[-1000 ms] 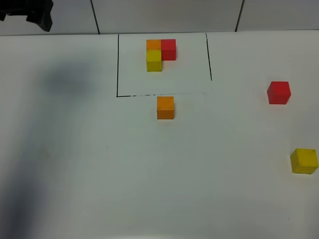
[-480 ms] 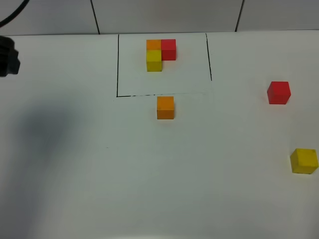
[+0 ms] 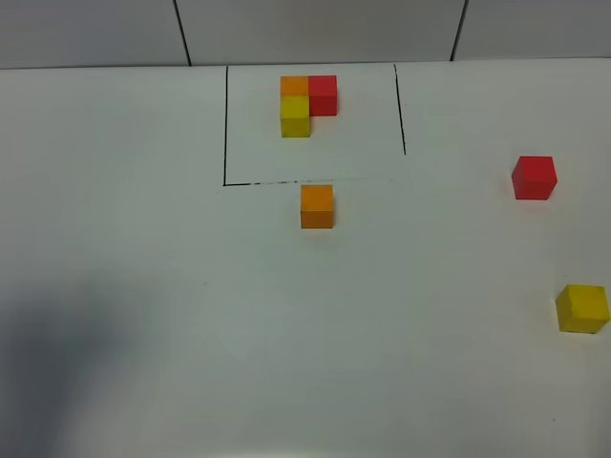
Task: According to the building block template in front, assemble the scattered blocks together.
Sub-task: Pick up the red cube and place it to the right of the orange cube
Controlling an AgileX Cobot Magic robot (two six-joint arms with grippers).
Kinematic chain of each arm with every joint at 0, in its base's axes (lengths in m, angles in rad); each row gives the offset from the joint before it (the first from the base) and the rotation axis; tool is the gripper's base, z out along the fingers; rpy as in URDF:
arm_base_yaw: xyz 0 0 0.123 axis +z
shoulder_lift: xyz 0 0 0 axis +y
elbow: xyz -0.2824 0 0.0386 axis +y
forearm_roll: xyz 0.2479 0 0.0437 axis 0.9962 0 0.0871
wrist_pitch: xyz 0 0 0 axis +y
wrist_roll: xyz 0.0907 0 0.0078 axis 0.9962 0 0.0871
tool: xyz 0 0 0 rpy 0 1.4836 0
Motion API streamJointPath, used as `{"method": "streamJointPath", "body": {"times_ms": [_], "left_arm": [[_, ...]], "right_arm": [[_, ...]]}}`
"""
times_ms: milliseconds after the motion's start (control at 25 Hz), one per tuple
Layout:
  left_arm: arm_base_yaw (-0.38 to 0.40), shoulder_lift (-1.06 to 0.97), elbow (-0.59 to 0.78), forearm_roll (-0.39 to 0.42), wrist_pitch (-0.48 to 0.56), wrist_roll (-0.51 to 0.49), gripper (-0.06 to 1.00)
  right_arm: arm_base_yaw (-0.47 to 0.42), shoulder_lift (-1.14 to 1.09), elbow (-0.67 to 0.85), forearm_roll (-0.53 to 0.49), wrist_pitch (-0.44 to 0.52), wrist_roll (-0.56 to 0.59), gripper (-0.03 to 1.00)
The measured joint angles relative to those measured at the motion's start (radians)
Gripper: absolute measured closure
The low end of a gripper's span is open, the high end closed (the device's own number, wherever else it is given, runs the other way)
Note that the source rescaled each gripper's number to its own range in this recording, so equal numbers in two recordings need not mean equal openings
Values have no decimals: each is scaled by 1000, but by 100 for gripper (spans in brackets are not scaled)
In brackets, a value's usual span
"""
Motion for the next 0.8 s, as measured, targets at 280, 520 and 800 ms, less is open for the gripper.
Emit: {"method": "streamJointPath", "body": {"times_ms": [280, 520, 800], "left_arm": [[-3, -218, 103, -25, 16, -20, 8], [-3, -391, 166, -73, 71, -22, 8], [-3, -580, 255, -83, 151, -22, 8]], "right_arm": [[0, 0, 0, 0, 0, 1, 17], [0, 0, 0, 0, 0, 2, 17], [0, 0, 0, 0, 0, 2, 17]]}}
